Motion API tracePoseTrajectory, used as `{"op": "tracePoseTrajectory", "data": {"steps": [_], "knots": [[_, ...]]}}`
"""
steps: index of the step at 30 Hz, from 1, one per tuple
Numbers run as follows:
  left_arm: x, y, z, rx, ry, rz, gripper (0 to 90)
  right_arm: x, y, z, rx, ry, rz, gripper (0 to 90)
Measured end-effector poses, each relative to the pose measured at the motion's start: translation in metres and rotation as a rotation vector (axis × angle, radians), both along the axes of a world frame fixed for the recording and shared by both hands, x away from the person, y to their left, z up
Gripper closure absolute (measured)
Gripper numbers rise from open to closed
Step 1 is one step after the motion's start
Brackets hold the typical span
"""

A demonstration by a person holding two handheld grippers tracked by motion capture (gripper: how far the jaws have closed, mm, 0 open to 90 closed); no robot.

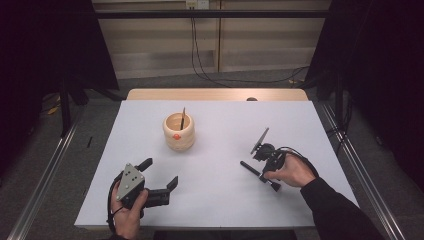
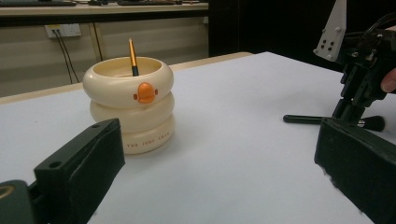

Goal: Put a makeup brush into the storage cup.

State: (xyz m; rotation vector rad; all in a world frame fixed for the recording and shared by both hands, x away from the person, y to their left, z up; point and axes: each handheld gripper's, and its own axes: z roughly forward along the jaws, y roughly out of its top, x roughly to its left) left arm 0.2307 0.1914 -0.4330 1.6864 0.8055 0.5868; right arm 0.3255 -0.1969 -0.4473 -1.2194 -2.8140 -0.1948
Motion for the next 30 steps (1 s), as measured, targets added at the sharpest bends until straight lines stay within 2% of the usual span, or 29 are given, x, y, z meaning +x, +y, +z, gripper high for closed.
{"op": "tracePoseTrajectory", "data": {"steps": [5,8,11,13,17,19,24,26,30], "knots": [[-0.001,-0.001,0.0,-0.003,0.0,-0.003,1.4,0.001,-0.002,0.001,0.006,0.005,0.003,79.0],[0.0,0.001,0.0,-0.009,0.002,0.004,1.4,0.001,-0.006,0.001,0.04,0.009,-0.017,79.0],[0.0,0.001,0.0,-0.009,0.004,0.005,1.4,-0.001,-0.01,0.001,0.062,-0.005,-0.029,79.0],[0.0,0.0,0.0,-0.007,0.006,0.002,1.3,0.0,-0.013,0.004,0.068,-0.012,-0.022,79.0],[0.0,0.0,0.0,-0.007,0.013,0.002,1.3,-0.001,-0.017,0.007,0.119,-0.036,-0.037,78.9],[0.0,0.0,0.0,-0.014,0.015,0.001,1.3,-0.001,-0.019,0.009,0.148,-0.028,-0.045,78.9],[0.0,0.001,0.0,-0.008,0.012,0.003,1.3,-0.001,-0.024,0.013,0.209,-0.075,-0.078,78.9],[0.0,0.002,0.0,-0.007,0.012,0.004,1.3,-0.002,-0.027,0.015,0.232,-0.068,-0.079,78.9],[0.0,0.002,0.0,-0.007,0.011,0.004,1.2,-0.006,-0.029,0.019,0.284,-0.11,-0.107,78.9]]}}
